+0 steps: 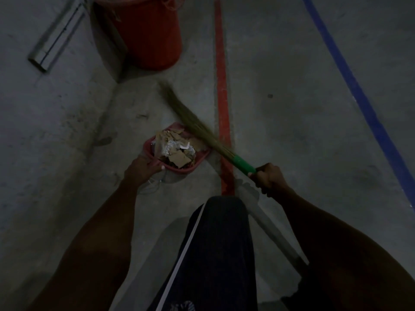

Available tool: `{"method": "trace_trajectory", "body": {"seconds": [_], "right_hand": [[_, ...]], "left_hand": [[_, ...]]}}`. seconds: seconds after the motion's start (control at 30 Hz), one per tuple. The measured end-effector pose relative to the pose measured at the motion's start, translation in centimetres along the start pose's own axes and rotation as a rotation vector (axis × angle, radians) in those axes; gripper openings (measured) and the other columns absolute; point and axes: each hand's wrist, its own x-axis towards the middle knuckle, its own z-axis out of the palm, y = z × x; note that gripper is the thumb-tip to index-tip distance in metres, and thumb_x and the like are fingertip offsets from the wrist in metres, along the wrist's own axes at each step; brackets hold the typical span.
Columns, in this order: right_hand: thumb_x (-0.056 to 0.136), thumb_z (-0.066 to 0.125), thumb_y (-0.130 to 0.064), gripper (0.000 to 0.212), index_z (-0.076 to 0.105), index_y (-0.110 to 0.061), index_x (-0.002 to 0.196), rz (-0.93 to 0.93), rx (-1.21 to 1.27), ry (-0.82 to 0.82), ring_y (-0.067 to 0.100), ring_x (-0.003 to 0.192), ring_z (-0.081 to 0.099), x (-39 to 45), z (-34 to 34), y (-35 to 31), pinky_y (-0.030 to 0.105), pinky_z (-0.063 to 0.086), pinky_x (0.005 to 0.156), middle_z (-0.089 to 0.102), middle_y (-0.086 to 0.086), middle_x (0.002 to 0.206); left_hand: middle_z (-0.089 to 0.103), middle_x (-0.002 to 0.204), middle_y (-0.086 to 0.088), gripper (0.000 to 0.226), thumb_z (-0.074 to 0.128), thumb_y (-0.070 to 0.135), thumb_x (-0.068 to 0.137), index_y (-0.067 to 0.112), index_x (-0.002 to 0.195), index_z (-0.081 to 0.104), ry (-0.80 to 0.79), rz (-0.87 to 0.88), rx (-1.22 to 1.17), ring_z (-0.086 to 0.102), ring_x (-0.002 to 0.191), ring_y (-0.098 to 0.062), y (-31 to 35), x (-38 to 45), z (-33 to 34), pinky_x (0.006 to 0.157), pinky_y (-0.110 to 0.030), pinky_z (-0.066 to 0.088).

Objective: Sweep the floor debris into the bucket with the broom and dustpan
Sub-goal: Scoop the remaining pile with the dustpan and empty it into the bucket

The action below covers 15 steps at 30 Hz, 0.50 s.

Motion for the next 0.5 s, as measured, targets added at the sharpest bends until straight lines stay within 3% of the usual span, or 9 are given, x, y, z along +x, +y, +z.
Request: {"method": "trace_trajectory", "body": {"seconds": [0.13,0.23,0.37,0.5], "right_hand": [[0.089,0.069,-0.025,0.03,0.07,-0.004,0.068,-0.038,0.024,-0.048,0.024,0.041,0.055,-0.5,0.7,-0.2,0.03,0.044,0.042,0.065,0.016,0.058],[0.091,0.069,-0.023,0.021,0.071,-0.007,0.079,-0.062,0.083,-0.045,0.026,0.045,0.055,-0.2,0.8,-0.5,0.031,0.043,0.043,0.07,0.021,0.068],[0.091,0.068,-0.021,0.018,0.074,-0.006,0.084,-0.105,0.152,0.008,0.023,0.042,0.053,0.2,0.5,-1.0,0.029,0.04,0.04,0.066,0.015,0.061],[0.091,0.068,-0.022,0.02,0.075,-0.005,0.083,-0.108,0.157,0.058,0.022,0.039,0.053,0.6,0.0,-1.1,0.028,0.041,0.038,0.064,0.015,0.059]], "left_hand": [[0.066,0.124,-0.013,0.059,0.08,0.044,0.077,0.011,0.125,0.067,0.002,0.027,-0.039,0.062,0.115,-0.03,0.1,-0.8,0.2,0.086,-0.027,0.04],[0.068,0.122,-0.012,0.063,0.077,0.052,0.075,0.012,0.123,0.067,-0.002,0.002,-0.064,0.063,0.111,-0.028,-0.1,-1.2,0.0,0.087,-0.03,0.044],[0.07,0.118,-0.009,0.069,0.073,0.062,0.067,0.018,0.12,0.07,0.002,-0.011,-0.097,0.065,0.108,-0.025,0.1,-2.0,-0.4,0.088,-0.032,0.048],[0.065,0.128,-0.004,0.075,0.076,0.06,0.069,0.019,0.13,0.063,0.025,0.003,-0.156,0.06,0.116,-0.019,-0.4,-3.1,-0.2,0.094,-0.028,0.043]]}}
